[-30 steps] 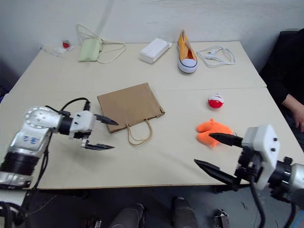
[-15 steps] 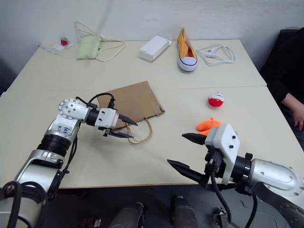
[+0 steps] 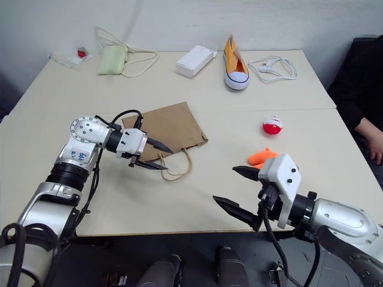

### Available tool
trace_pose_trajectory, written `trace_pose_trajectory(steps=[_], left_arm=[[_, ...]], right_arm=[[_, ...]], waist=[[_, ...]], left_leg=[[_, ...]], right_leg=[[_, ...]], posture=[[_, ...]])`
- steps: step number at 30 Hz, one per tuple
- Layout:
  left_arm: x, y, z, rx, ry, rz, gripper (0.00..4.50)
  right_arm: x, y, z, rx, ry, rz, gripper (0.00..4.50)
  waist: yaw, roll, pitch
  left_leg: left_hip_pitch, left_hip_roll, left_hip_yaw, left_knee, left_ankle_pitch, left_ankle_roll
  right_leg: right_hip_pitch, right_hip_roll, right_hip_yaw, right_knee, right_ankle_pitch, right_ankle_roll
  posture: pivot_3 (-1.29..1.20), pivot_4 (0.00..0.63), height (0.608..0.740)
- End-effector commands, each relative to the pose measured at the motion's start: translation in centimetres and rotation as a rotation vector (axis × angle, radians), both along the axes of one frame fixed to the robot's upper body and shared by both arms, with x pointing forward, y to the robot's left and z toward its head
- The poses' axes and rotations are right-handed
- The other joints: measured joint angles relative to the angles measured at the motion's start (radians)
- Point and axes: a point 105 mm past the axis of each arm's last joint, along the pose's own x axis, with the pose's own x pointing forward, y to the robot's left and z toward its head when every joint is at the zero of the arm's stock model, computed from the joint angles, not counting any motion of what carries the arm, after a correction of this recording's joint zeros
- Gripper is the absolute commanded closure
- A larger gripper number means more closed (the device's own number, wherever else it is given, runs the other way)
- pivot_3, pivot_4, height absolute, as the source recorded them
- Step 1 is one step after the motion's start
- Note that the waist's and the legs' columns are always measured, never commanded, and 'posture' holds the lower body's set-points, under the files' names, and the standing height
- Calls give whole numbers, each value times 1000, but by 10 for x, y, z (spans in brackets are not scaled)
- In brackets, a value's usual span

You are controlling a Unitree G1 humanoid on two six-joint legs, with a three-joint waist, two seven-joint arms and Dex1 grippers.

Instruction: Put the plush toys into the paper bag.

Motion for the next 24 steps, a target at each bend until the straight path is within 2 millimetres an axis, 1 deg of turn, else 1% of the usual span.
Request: trace_pose_trajectory(steps=[1, 7, 11, 14, 18, 24], left_arm=[[-5, 0, -4, 41, 5, -58, 2082], [-7, -5, -19, 100, -15, -108, 2082], [-3, -13, -24, 107, -39, -110, 2082], [-2, -20, -25, 103, -28, -129, 2670], [-1, -19, -21, 98, -11, -132, 3931], [1, -12, -6, 75, -10, -116, 3931]], right_arm=[[1, 1, 8, 20, -45, -7, 0], [2, -1, 10, 23, -54, -30, 0], [3, -2, 11, 27, -59, -45, 0], [2, -1, 10, 29, -59, -47, 0], [1, -2, 11, 27, -60, -55, 0], [2, -5, 11, 29, -61, -71, 0]], waist=[[0, 0, 0], [1, 0, 0], [1, 0, 0], [3, -1, 0], [0, -1, 0], [-1, -1, 0]], left_leg=[[0, 0, 0, 0, 0, 0], [0, 0, 0, 0, 0, 0], [0, 0, 0, 0, 0, 0], [0, -1, 0, 0, 0, 0], [0, 0, 0, 0, 0, 0], [0, 0, 0, 0, 0, 0]], right_leg=[[0, 0, 0, 0, 0, 0], [0, 0, 0, 0, 0, 0], [0, 0, 0, 0, 0, 0], [0, 0, 0, 0, 0, 0], [0, 0, 0, 1, 0, 0], [0, 0, 0, 4, 0, 0]], posture=[[0, 150, 740], [0, 150, 740], [0, 150, 740], [0, 150, 740], [0, 150, 740], [0, 150, 740]])
